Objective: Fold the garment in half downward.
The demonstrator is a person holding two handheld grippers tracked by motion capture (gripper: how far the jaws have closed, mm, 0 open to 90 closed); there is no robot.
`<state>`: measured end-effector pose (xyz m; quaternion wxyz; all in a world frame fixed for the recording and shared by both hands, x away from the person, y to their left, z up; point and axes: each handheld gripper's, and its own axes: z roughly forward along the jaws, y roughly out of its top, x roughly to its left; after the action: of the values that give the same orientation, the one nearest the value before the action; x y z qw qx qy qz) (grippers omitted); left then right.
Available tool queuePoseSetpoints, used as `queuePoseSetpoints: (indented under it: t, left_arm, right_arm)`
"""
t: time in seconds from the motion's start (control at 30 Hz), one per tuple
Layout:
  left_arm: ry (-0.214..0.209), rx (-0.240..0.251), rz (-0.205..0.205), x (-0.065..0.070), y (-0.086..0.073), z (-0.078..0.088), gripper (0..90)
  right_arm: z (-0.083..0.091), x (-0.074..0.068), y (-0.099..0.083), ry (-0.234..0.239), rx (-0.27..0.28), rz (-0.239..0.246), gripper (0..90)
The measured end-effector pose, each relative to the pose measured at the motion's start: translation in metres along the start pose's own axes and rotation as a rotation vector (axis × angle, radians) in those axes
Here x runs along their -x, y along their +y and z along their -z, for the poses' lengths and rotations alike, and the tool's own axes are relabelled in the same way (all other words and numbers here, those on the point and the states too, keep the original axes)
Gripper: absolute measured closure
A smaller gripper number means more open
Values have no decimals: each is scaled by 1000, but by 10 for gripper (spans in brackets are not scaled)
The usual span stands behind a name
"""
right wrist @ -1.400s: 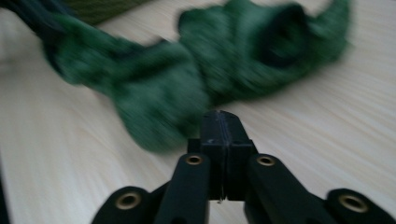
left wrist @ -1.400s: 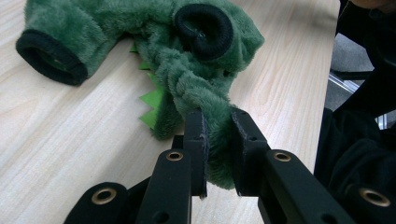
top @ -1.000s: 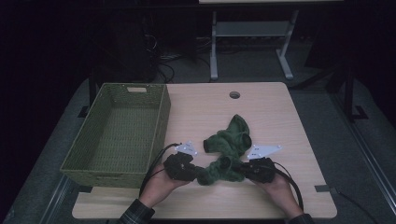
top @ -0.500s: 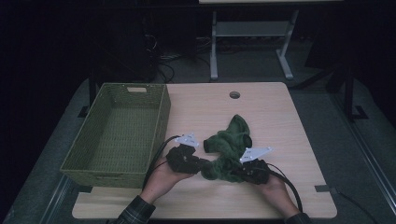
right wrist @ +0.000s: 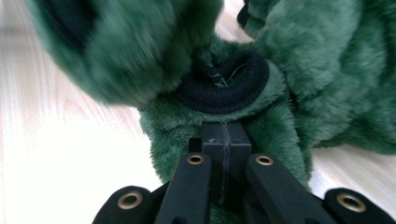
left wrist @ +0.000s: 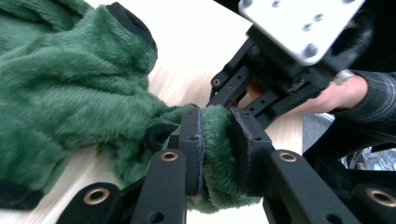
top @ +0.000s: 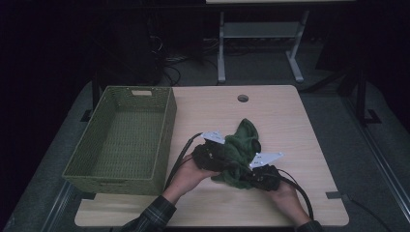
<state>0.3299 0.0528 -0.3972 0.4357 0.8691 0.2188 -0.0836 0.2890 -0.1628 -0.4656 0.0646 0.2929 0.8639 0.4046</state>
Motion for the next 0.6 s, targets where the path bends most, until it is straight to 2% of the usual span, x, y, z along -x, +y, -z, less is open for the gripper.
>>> queuePoseSetpoints:
  t: [0.13,0.23,0.27,0.3,0.47,0.6]
  left_arm:
    - [-10,-5,1,-2,4,-9,736]
    - [-12,-13,-3,-4,7,-17,729]
    - [-12,-13,-3,-4,7,-17,724]
    - [-15,-20,-3,-5,8,-22,720]
    - [-25,-32,-8,-7,13,-38,713]
    - [-34,-46,-2,-8,13,-50,711]
  right_arm:
    - [14,1,-1,-1,31,-31,899]
    - [28,5,-5,-22,63,-29,884]
    - [28,5,-5,-22,63,-29,884]
    - [40,8,-9,-38,93,-38,883]
    - [57,17,-18,-90,102,-69,867]
    - [64,22,-22,-105,116,-79,867]
